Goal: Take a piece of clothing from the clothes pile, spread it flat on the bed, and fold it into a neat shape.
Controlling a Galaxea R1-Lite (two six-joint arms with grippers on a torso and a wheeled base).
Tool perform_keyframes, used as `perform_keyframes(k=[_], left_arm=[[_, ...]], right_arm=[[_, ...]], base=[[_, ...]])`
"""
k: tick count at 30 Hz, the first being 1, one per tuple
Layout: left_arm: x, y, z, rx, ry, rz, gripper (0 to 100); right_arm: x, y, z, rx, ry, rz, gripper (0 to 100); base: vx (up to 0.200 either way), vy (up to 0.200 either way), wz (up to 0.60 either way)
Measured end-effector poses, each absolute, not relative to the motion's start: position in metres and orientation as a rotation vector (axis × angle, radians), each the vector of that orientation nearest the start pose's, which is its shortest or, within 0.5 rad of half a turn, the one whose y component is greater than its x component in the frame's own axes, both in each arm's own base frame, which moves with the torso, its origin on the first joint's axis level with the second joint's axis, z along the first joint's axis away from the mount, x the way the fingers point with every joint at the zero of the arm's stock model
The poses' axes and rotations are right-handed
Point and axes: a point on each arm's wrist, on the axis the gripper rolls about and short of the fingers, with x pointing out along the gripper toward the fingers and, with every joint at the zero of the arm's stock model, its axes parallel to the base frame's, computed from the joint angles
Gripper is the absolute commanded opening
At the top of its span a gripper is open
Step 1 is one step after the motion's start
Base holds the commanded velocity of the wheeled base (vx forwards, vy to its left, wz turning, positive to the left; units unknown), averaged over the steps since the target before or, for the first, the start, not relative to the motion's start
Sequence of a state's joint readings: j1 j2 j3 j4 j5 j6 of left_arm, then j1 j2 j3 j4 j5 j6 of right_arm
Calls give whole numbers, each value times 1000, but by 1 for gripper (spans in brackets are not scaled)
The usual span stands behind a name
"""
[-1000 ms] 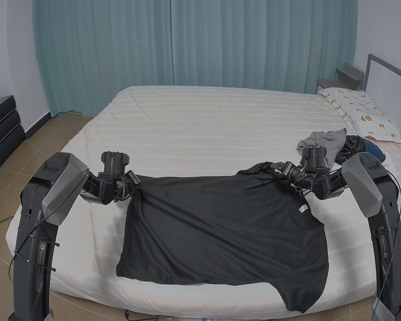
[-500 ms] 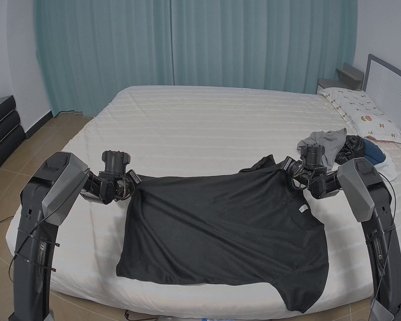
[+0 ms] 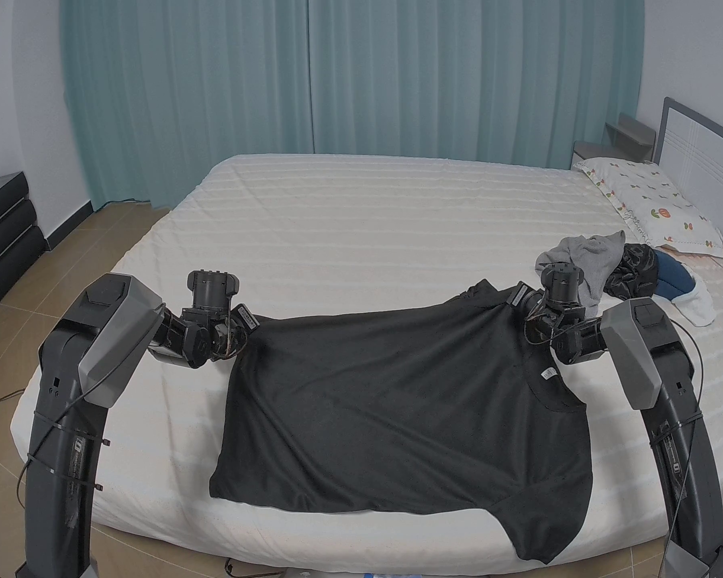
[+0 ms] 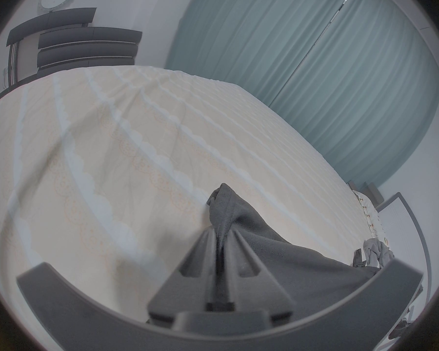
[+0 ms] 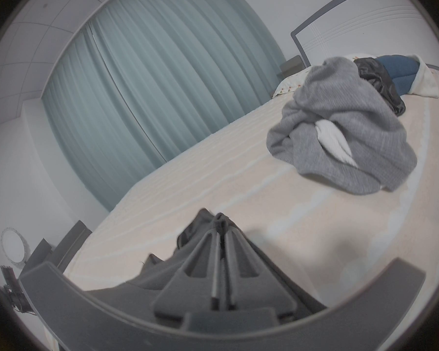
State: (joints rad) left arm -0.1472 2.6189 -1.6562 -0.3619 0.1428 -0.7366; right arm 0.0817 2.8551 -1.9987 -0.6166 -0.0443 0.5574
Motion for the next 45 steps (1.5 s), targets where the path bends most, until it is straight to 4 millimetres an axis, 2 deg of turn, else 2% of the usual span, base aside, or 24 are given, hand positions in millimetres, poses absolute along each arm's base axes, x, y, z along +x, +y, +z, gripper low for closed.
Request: perform_keyframes(k=[4, 11, 19, 25, 30, 34, 40, 45], left_arm=[[501, -72, -9, -629, 570, 212, 100], [497, -70, -8, -630, 582, 217, 100], [481, -65, 9, -648, 602, 197, 100], [455, -60, 29, -675, 624, 175, 100], [421, -60, 36, -684, 667, 167, 100], [390, -61, 35, -694, 704, 164, 100], [333, -65, 27, -711, 768, 156, 100], [294, -69, 23, -725, 797, 132, 100]], right_arm=[[557, 45, -31, 536, 257, -36, 100], [554, 41, -22, 546, 233, -34, 100], [521, 26, -18, 555, 297, -42, 100], [479, 15, -2, 596, 363, -44, 100], [434, 10, 10, 655, 437, -47, 100], [396, 10, 18, 701, 494, -46, 100], [333, 12, 26, 788, 580, -12, 100], [297, 12, 36, 852, 604, 35, 100]], base=[[0, 0, 0], [0, 0, 0], [0, 0, 0], [0, 0, 0], [0, 0, 0], [-200, 0, 0], [-167, 0, 0], [0, 0, 0]])
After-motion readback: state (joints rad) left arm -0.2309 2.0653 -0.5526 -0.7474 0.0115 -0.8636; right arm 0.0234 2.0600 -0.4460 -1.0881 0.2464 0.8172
